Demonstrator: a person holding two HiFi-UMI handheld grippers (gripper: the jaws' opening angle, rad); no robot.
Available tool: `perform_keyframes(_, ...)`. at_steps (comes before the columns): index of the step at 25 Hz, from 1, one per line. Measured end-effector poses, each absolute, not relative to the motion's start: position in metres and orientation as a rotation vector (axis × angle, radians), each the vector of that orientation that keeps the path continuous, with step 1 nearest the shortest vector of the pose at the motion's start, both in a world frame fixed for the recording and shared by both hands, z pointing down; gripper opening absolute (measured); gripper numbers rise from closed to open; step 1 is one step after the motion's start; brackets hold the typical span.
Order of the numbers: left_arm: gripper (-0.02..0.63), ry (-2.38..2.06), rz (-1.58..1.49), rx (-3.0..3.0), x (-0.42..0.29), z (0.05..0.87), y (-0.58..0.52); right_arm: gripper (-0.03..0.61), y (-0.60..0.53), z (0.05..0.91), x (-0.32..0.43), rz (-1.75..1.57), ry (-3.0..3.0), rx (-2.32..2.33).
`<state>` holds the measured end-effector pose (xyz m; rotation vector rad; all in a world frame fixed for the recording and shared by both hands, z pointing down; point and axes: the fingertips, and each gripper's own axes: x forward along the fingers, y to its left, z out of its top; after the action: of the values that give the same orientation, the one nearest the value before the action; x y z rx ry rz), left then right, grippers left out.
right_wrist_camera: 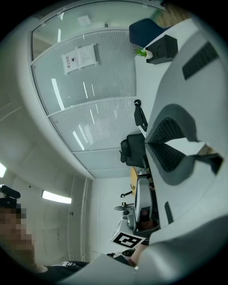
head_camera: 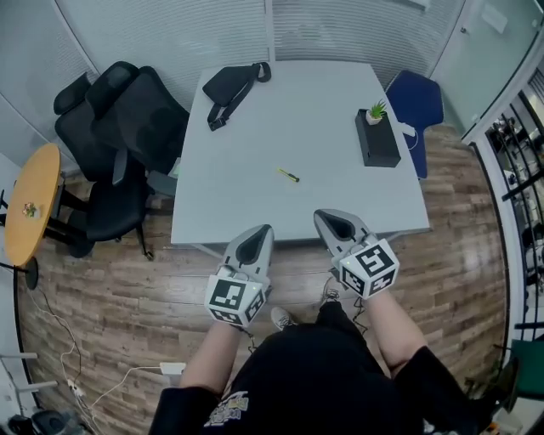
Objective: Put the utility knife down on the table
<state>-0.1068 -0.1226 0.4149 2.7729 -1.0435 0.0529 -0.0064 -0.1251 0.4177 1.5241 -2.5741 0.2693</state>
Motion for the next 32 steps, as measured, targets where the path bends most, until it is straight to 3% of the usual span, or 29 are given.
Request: perform_keyframes(32, 0.005, -1.311, 0.102, 2.671, -0.006, 0.415, 0.042, 0.003, 0.015, 0.4, 0.083, 0.304, -2.811, 1.251)
